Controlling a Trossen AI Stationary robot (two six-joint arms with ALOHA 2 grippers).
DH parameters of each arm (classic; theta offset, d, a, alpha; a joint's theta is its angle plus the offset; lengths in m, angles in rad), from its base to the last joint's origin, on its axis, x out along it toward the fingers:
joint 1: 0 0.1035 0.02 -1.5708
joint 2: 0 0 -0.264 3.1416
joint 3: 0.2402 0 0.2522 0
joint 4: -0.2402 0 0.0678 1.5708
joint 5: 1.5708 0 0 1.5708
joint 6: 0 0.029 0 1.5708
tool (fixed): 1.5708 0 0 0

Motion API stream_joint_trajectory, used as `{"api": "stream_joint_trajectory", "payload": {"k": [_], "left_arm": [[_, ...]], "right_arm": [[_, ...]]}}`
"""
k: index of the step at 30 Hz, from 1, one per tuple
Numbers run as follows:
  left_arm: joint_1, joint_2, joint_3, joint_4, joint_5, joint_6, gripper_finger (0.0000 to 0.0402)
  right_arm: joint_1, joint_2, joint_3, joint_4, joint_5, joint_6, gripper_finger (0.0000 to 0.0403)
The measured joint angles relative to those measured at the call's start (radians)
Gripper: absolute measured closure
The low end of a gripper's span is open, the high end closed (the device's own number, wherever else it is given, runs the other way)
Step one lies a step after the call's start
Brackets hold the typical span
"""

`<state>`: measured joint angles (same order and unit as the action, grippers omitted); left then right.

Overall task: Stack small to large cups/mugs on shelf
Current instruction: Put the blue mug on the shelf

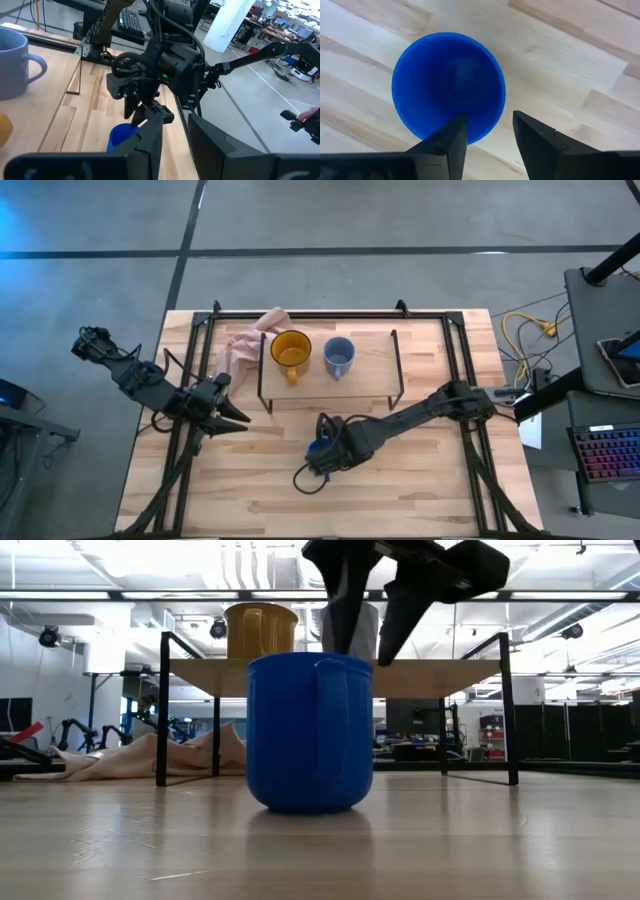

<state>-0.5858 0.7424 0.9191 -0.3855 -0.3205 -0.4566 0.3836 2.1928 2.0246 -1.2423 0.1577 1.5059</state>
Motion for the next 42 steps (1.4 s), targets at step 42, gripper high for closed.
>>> {"api": "stream_joint_trajectory", "payload": {"k": [42], "left_arm": [[0.002, -0.049, -0.044, -0.022, -0.056, 0.026, 0.0323]], "right_arm": [[-0.028, -0.274, 0.191, -0.325, 0.131, 0.066, 0.0394]]}}
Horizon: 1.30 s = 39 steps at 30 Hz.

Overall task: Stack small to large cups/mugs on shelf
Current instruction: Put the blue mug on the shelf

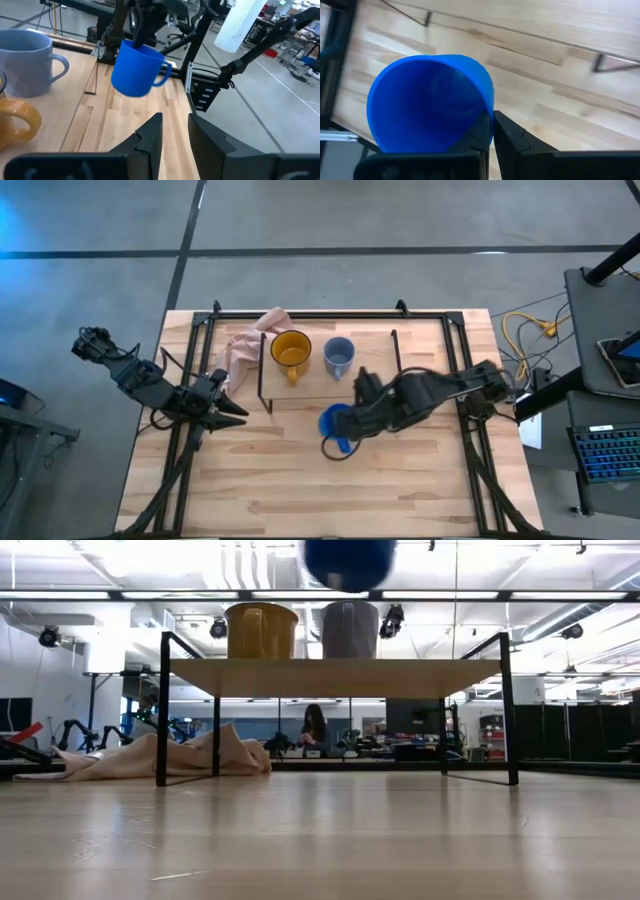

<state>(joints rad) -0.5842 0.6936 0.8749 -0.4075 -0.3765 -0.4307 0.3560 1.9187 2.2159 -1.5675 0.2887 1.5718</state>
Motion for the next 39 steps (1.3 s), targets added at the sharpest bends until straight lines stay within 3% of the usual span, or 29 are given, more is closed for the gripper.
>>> {"api": "stream_joint_trajectory", "payload": {"k": [5, 12, 19, 25, 32, 39], "left_arm": [[0.0, 0.003, 0.0, 0.001, -0.004, 0.004, 0.0323], [0.001, -0.01, 0.0, 0.002, -0.039, 0.02, 0.0323], [0.002, -0.015, 0.0, 0.003, -0.052, 0.019, 0.0323], [0.002, -0.012, 0.0, 0.004, -0.052, -0.009, 0.0323], [0.002, -0.003, 0.0, 0.004, -0.077, -0.033, 0.0323], [0.002, 0.015, 0.0, 0.003, -0.084, -0.036, 0.0323]], "right_arm": [[0.022, -0.139, -0.186, -0.002, -0.063, 0.038, 0.0394], [-0.02, -0.363, -0.442, -0.007, -0.011, 0.129, 0.0394], [-0.17, -0.471, -0.543, -0.003, 0.023, -0.01, 0.0394], [-0.325, -0.469, -0.548, -0.006, 0.018, -0.189, 0.0394], [-0.455, -0.397, -0.472, -0.003, -0.069, -0.398, 0.0394], [-0.562, -0.349, -0.448, -0.002, -0.114, -0.492, 0.0394]]}}
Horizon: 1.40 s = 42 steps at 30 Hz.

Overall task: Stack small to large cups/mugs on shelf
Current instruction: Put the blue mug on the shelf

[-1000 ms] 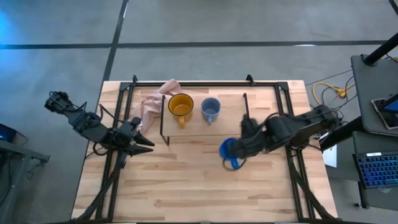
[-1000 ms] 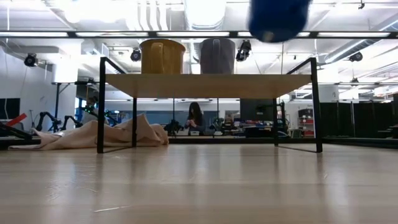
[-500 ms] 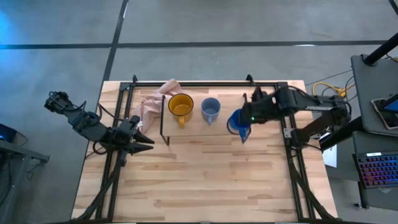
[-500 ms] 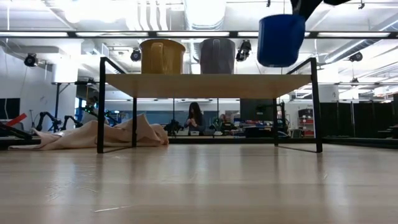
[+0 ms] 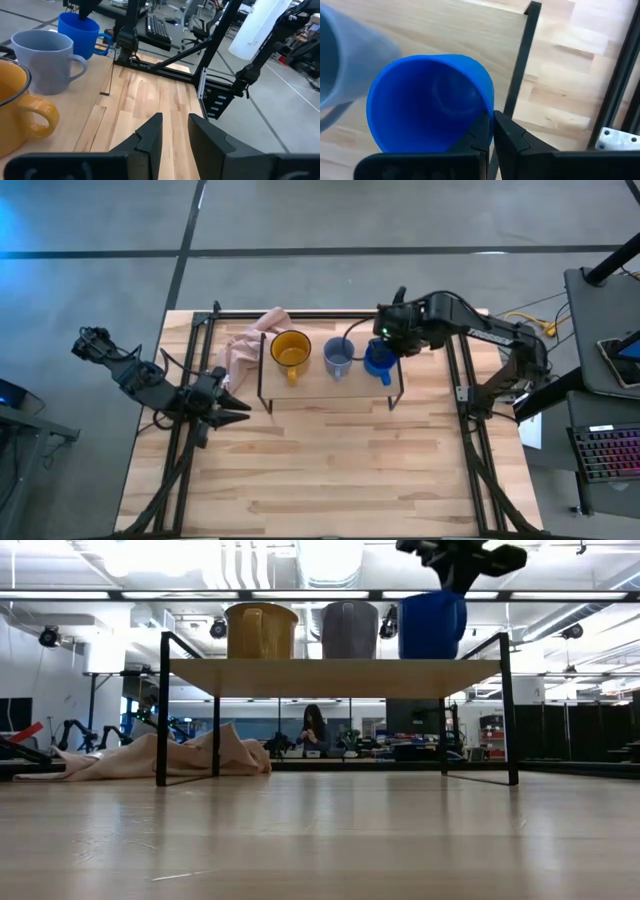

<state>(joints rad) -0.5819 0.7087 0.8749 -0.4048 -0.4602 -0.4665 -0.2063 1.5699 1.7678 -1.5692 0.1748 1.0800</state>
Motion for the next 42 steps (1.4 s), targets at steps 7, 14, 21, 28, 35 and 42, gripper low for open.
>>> {"api": "stream_joint_trajectory", "payload": {"k": [7, 14, 21, 28, 35, 42], "left_arm": [[0.0, 0.019, 0.0, 0.001, -0.002, -0.007, 0.0323], [0.0, 0.029, 0.0, 0.001, -0.002, 0.0, 0.0323], [0.0, 0.027, 0.0, 0.0, -0.002, 0.001, 0.0323], [0.0, 0.024, 0.0, 0.0, -0.002, 0.0, 0.0323], [0.0, 0.024, 0.0, 0.0, -0.002, 0.001, 0.0323], [0.0, 0.024, 0.0, -0.001, -0.002, 0.001, 0.0323]], "right_arm": [[-0.072, 0.003, -0.035, 0.012, -0.06, -0.018, 0.0394], [-0.078, 0.002, -0.036, 0.043, -0.095, -0.014, 0.0394], [-0.09, 0.001, -0.074, 0.062, -0.095, 0.001, 0.0394], [-0.086, 0.002, -0.08, 0.061, -0.08, 0.0, 0.0372], [-0.08, -0.013, -0.025, 0.062, -0.054, -0.012, 0.0328], [-0.072, -0.012, -0.021, 0.062, -0.045, -0.017, 0.0301]]}}
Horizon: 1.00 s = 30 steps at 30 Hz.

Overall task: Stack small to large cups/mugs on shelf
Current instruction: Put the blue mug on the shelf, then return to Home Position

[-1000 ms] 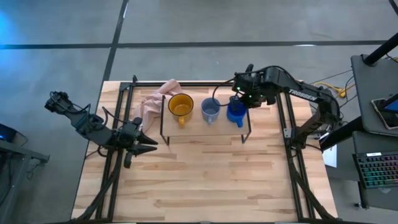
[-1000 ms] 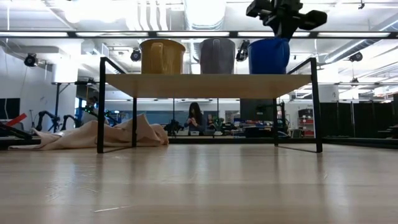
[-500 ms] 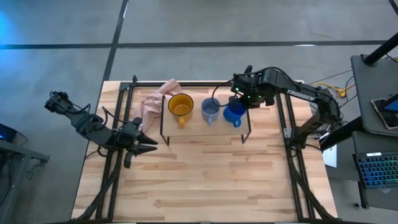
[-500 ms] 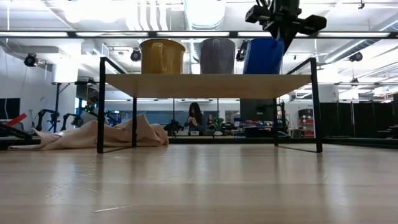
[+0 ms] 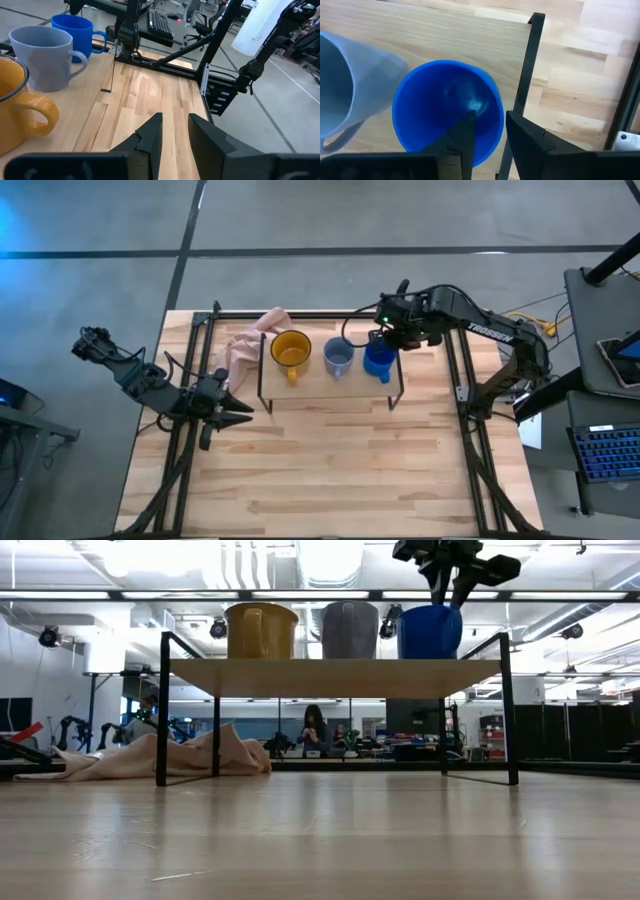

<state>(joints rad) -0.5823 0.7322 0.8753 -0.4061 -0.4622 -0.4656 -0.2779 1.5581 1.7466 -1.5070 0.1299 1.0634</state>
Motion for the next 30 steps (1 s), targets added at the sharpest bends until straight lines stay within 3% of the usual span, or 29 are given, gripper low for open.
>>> {"api": "stream_joint_trajectory", "payload": {"k": [5, 7, 10, 13, 16, 18, 21, 23, 27, 30], "left_arm": [[0.0, 0.0, 0.0, 0.0, -0.006, 0.0, 0.0323], [0.0, 0.0, 0.0, 0.001, -0.019, 0.004, 0.0323], [0.0, 0.0, 0.001, 0.006, -0.046, -0.003, 0.0323], [0.0, -0.001, 0.001, 0.007, -0.045, -0.066, 0.0323], [0.0, -0.005, 0.001, 0.006, 0.03, -0.137, 0.0323], [0.0, 0.002, 0.001, 0.032, 0.104, -0.217, 0.0323], [0.0, 0.011, 0.001, 0.072, 0.109, -0.22, 0.0323], [0.001, 0.014, 0.001, 0.088, 0.1, -0.18, 0.0323], [-0.002, 0.037, 0.0, 0.182, 0.102, -0.033, 0.0323], [0.011, 0.027, 0.001, 0.387, 0.141, 0.215, 0.0323]], "right_arm": [[0.037, -0.037, 0.043, -0.002, 0.004, -0.015, 0.0284], [0.092, -0.059, 0.098, 0.0, 0.052, -0.035, 0.0279], [0.232, -0.084, 0.199, 0.042, 0.197, -0.058, 0.0276], [0.398, -0.097, 0.3, 0.118, 0.255, -0.113, 0.0277], [0.548, -0.098, 0.387, 0.146, 0.265, 0.067, 0.0285], [0.654, -0.09, 0.422, 0.226, 0.401, -0.021, 0.0292], [0.843, -0.073, 0.427, 0.363, 0.648, -0.352, 0.0299], [0.918, -0.057, 0.412, 0.387, 0.743, -0.479, 0.0303], [1.005, -0.047, 0.326, 0.39, 0.951, -0.379, 0.0308], [1.011, -0.04, 0.215, 0.403, 0.963, -0.365, 0.0309]]}}
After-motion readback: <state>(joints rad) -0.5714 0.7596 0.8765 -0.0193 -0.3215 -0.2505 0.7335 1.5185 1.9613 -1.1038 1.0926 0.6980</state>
